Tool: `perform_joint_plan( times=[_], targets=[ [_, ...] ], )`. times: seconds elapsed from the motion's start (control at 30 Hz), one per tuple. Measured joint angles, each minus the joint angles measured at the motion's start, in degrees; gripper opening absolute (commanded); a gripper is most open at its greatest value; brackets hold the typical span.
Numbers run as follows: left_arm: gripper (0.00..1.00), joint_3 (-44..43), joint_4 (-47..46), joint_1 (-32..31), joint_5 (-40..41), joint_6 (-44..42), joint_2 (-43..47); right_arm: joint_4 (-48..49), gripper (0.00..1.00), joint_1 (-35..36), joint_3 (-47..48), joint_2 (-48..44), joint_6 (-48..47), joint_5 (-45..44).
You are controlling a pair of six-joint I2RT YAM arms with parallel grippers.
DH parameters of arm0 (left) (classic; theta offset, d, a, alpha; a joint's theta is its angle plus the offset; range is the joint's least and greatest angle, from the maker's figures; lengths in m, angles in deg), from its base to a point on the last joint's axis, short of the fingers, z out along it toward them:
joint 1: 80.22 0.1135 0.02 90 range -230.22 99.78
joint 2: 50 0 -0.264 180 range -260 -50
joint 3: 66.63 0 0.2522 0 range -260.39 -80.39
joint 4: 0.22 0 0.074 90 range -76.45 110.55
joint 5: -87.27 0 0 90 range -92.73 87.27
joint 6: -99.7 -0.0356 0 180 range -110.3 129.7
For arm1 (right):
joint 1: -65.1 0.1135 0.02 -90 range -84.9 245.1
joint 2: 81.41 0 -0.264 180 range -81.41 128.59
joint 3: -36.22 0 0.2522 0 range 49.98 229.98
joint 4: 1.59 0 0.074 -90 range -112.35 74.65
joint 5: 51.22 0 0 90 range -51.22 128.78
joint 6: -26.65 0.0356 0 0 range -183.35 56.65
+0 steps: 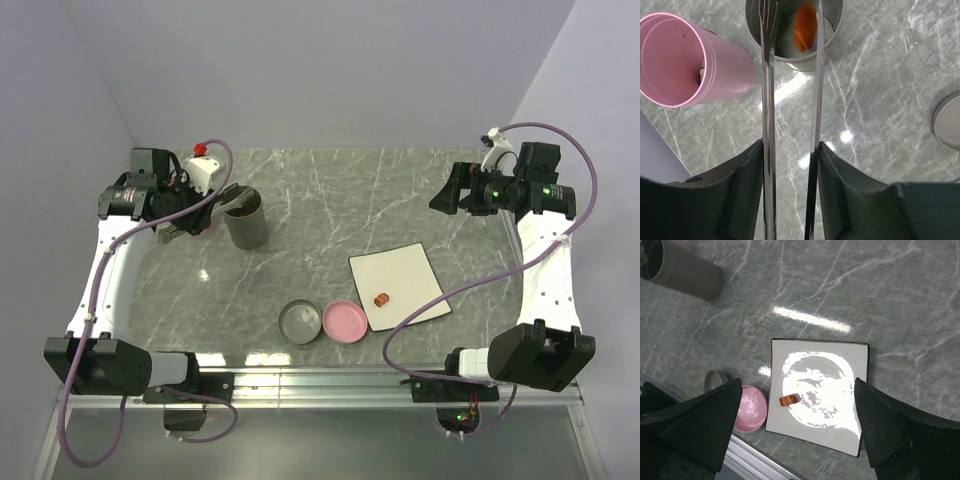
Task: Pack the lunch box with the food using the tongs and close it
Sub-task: Place the fake food in the packing box.
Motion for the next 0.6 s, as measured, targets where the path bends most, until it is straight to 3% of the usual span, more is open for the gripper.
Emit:
perform_joint_plan(
  times=[0.37, 0.47, 0.6],
  targets=[
    [0.49, -5.95, 1.86, -1.22, -3.61, -0.87, -1.05, -0.04, 1.0, 0.0, 0.02, 0.0, 0.02, 0.02],
    [0.49, -7.13, 1.49, -4.46, -5.09, -1.11, -0.79, -0.2, 1.0, 0.0, 0.24, 0.13, 0.17, 0.02],
    [0.49, -5.66, -0.33, -13.84, -4.98, -0.68, -0.31, -0.33, 1.0, 0.0, 0.98, 0.33, 0.22, 0.02]
  ],
)
